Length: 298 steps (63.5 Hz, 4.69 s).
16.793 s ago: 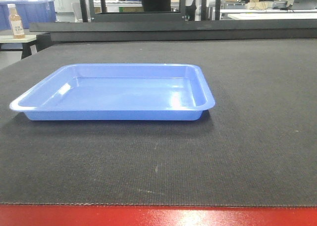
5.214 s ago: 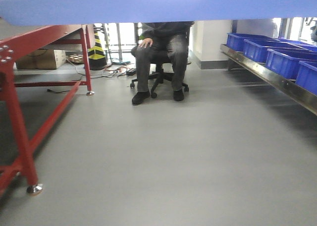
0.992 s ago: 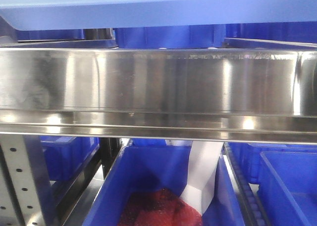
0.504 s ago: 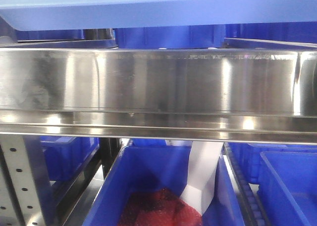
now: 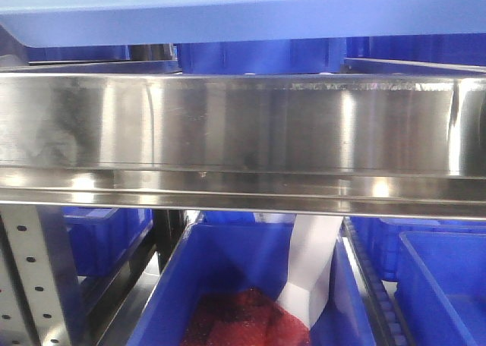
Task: Grab blue tray and place on right shelf
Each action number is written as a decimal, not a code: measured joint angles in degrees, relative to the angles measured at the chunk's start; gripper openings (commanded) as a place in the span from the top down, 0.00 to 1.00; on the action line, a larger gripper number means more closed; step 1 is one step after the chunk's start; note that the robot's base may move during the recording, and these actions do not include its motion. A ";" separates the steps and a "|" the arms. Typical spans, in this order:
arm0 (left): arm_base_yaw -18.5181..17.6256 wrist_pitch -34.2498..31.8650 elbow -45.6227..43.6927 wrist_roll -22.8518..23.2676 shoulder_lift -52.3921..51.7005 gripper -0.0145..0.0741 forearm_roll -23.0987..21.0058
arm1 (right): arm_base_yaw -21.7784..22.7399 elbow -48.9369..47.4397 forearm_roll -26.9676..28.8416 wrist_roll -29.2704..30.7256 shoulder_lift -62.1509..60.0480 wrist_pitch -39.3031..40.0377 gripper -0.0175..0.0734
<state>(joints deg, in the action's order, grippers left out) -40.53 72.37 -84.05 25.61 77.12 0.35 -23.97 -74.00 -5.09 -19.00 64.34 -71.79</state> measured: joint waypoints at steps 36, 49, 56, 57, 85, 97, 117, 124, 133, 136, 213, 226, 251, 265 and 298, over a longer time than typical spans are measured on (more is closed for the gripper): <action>10.97 -1.61 -11.37 -7.89 6.13 0.89 -0.35 | 0.00 -16.31 0.33 0.00 11.11 0.10 0.78; 14.15 -3.39 -16.48 -9.52 16.51 0.89 0.01 | 0.83 -21.71 -1.98 -0.12 22.26 0.22 0.78; 14.36 -3.52 -16.68 -9.52 20.48 0.89 0.55 | 0.83 -21.71 -2.51 -0.36 26.34 0.31 0.78; 14.48 -3.52 -16.68 -9.52 20.96 0.89 0.60 | 0.83 -21.71 -2.62 -0.36 26.90 0.31 0.78; 14.69 -3.52 -16.68 -10.70 25.78 0.62 1.41 | 1.06 -21.71 -3.23 -0.86 34.31 0.31 0.41; 14.46 -5.19 -16.81 -11.84 25.89 0.25 -0.35 | 0.52 -21.74 -1.66 0.23 34.53 1.02 0.15; 14.04 -5.50 -17.04 -12.56 25.89 0.21 0.25 | 0.18 -21.95 -3.80 0.03 34.30 1.24 0.15; 14.04 -4.18 -17.04 -13.47 25.89 0.21 0.73 | 0.18 -21.95 -3.90 0.03 33.22 1.24 0.15; 13.95 -2.97 -17.04 -15.06 24.46 0.26 0.85 | 0.00 -21.95 -2.81 1.24 30.30 1.24 0.29; 13.91 -2.54 -17.04 -15.97 23.26 0.32 0.85 | 0.05 -21.82 -2.29 2.04 28.57 1.24 0.39; 5.63 -35.88 46.69 -21.47 -57.07 0.89 0.66 | -0.23 48.27 -1.39 11.38 -54.27 41.79 0.78; 5.63 -35.88 46.69 -21.47 -57.28 0.89 0.66 | -0.23 48.27 -1.39 11.38 -54.27 42.25 0.78; 7.98 -35.88 47.25 -21.47 -59.62 0.89 0.98 | -0.23 48.27 -1.39 11.56 -54.27 42.28 0.78; 23.45 -37.59 56.33 -21.47 -70.54 0.89 -0.70 | -0.23 48.27 -1.39 11.56 -54.27 42.28 0.78; 39.32 -66.96 85.61 -23.41 -77.85 0.89 -5.07 | -0.23 48.31 -1.39 11.45 -54.27 42.40 0.78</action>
<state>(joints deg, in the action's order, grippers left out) -1.21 5.42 1.57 2.20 -0.73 -4.72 -24.20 -25.69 -6.48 -7.55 10.07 -29.39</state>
